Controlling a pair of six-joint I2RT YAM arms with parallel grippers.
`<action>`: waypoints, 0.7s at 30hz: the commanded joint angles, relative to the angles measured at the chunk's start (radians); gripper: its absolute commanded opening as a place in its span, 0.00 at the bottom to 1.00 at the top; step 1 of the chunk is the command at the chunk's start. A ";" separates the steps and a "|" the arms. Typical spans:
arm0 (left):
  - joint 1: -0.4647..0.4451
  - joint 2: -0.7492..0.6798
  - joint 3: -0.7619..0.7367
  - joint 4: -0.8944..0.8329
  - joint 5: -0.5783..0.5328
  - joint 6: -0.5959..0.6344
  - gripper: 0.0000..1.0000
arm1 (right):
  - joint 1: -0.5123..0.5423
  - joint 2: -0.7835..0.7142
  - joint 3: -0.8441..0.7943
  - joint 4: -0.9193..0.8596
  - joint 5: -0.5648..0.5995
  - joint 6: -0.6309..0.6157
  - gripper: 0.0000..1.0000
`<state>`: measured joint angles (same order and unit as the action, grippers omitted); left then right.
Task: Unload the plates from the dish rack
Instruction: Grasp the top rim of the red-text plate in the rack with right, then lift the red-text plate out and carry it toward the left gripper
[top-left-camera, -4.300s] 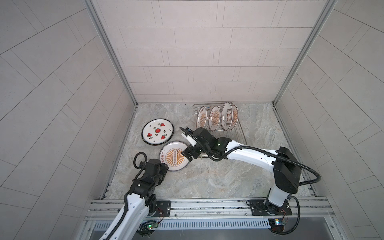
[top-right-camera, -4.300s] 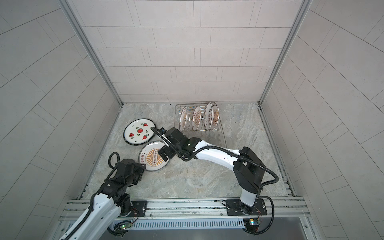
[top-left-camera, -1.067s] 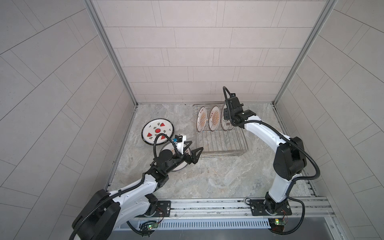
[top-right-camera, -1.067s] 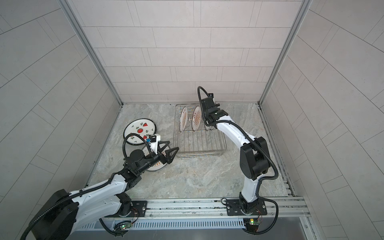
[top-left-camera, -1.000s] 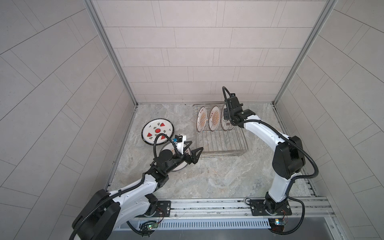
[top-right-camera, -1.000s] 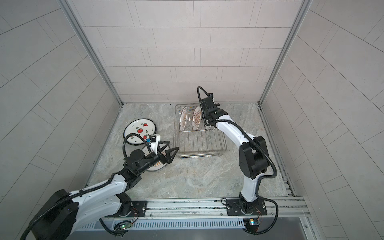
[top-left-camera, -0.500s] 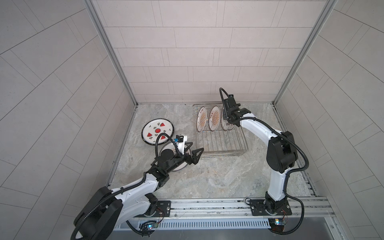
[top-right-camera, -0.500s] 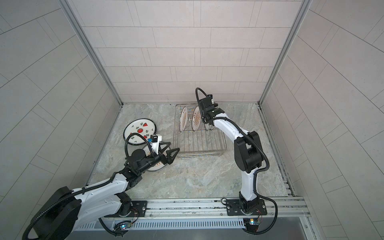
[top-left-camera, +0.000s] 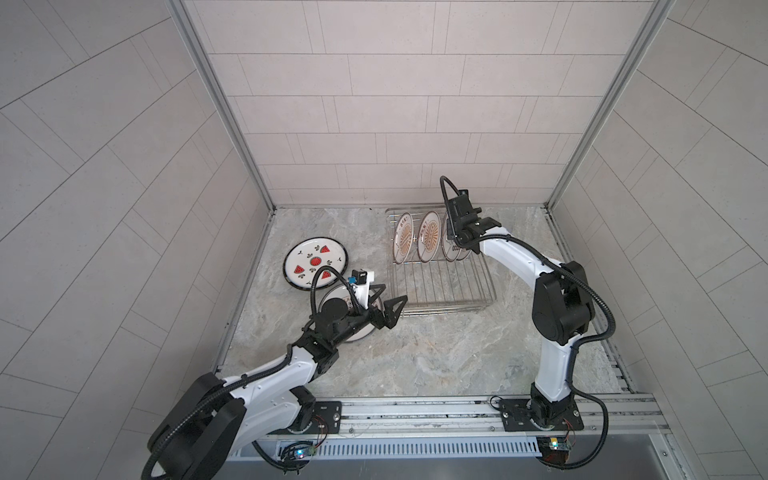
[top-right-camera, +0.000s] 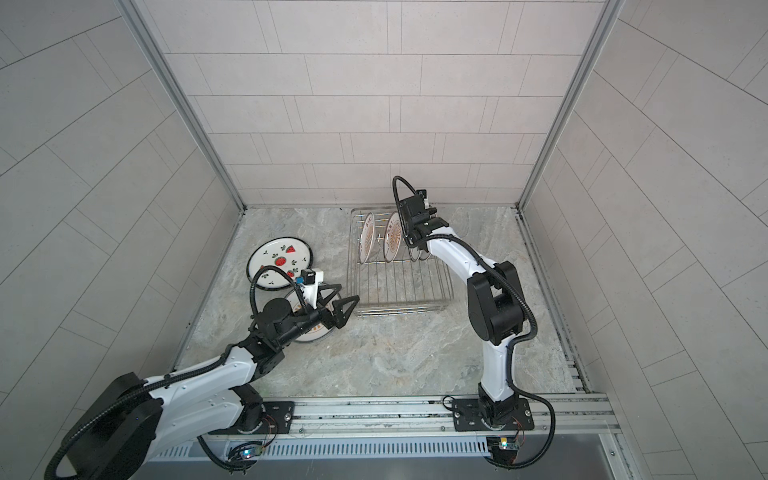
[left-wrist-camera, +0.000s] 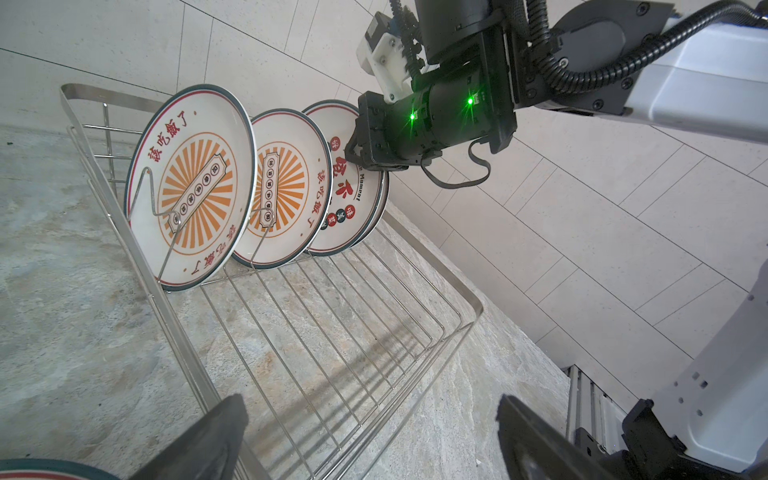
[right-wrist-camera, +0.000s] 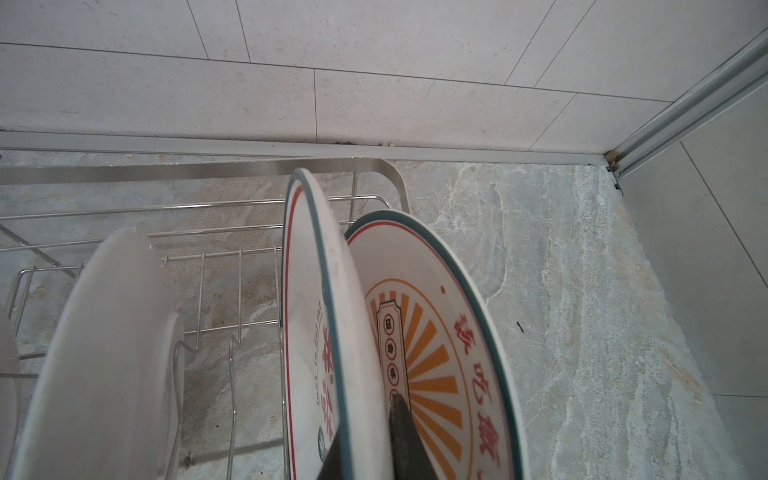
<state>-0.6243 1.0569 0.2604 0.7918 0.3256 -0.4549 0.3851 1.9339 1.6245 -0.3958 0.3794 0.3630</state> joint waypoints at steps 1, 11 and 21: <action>-0.005 -0.007 0.028 0.009 -0.010 0.001 1.00 | 0.001 -0.037 -0.028 0.016 0.032 -0.002 0.13; -0.004 -0.026 0.019 0.009 -0.045 0.000 1.00 | 0.009 -0.180 -0.118 0.088 0.049 -0.024 0.10; -0.003 -0.032 0.010 0.012 -0.073 -0.003 1.00 | 0.040 -0.343 -0.241 0.124 0.115 -0.045 0.10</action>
<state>-0.6243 1.0386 0.2604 0.7902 0.2672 -0.4557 0.4149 1.6688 1.4071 -0.3092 0.4339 0.3244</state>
